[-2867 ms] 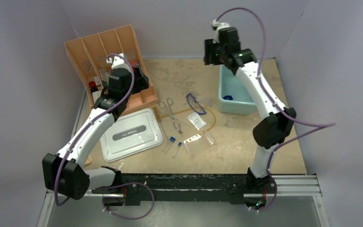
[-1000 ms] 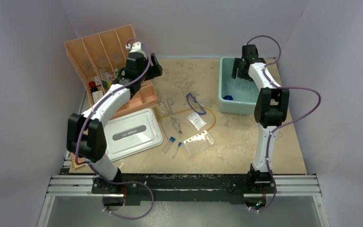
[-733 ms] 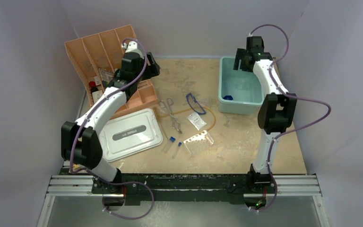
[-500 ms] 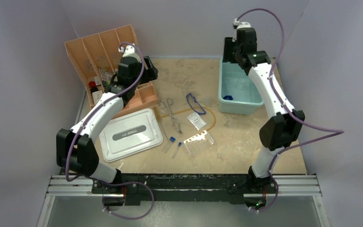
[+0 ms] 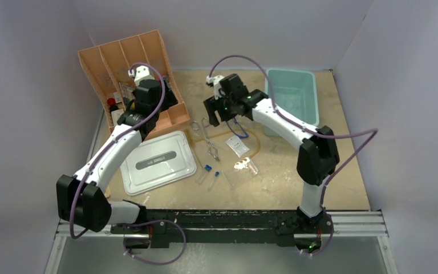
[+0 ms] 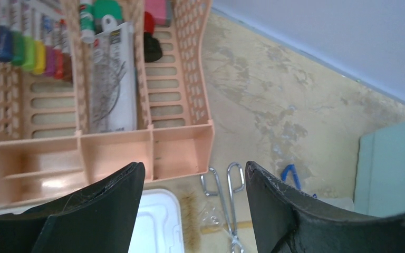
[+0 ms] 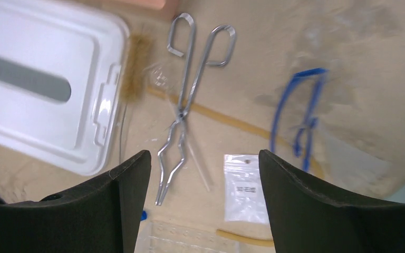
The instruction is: Organize the chemistry lab equipment
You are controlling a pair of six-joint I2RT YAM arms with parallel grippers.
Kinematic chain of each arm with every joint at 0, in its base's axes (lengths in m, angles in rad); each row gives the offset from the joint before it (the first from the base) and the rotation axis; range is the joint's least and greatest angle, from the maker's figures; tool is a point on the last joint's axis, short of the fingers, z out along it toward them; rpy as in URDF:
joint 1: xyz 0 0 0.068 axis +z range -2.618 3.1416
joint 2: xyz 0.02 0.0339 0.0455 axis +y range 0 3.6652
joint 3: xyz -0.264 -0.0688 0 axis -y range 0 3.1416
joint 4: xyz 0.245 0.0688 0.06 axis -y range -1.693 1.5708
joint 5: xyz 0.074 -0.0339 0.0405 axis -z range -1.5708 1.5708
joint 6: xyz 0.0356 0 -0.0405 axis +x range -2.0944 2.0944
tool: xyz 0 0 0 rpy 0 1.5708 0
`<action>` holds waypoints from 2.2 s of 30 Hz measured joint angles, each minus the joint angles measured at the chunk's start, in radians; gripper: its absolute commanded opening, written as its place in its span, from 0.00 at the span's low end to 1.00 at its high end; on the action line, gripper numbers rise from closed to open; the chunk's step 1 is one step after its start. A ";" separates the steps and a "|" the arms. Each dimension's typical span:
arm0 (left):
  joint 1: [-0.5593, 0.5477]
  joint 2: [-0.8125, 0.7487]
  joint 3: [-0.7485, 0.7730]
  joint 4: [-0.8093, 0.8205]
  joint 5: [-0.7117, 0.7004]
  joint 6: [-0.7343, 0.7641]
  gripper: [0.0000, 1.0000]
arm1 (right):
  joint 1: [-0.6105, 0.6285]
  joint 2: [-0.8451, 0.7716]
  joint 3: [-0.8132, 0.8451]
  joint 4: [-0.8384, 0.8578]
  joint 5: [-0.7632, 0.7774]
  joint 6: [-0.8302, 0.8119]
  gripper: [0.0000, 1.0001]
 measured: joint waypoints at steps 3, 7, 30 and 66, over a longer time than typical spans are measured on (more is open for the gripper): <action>0.000 -0.056 -0.038 -0.032 -0.041 -0.022 0.69 | 0.049 0.083 -0.007 -0.002 -0.048 -0.027 0.74; 0.000 -0.111 -0.077 -0.059 -0.061 -0.049 0.69 | 0.096 0.182 -0.008 0.002 -0.074 -0.045 0.65; 0.000 -0.171 -0.122 -0.107 -0.066 -0.082 0.69 | 0.146 0.351 0.016 0.059 -0.018 -0.108 0.18; 0.000 -0.169 -0.151 -0.090 -0.025 -0.126 0.69 | 0.145 0.297 -0.061 0.124 -0.016 -0.067 0.00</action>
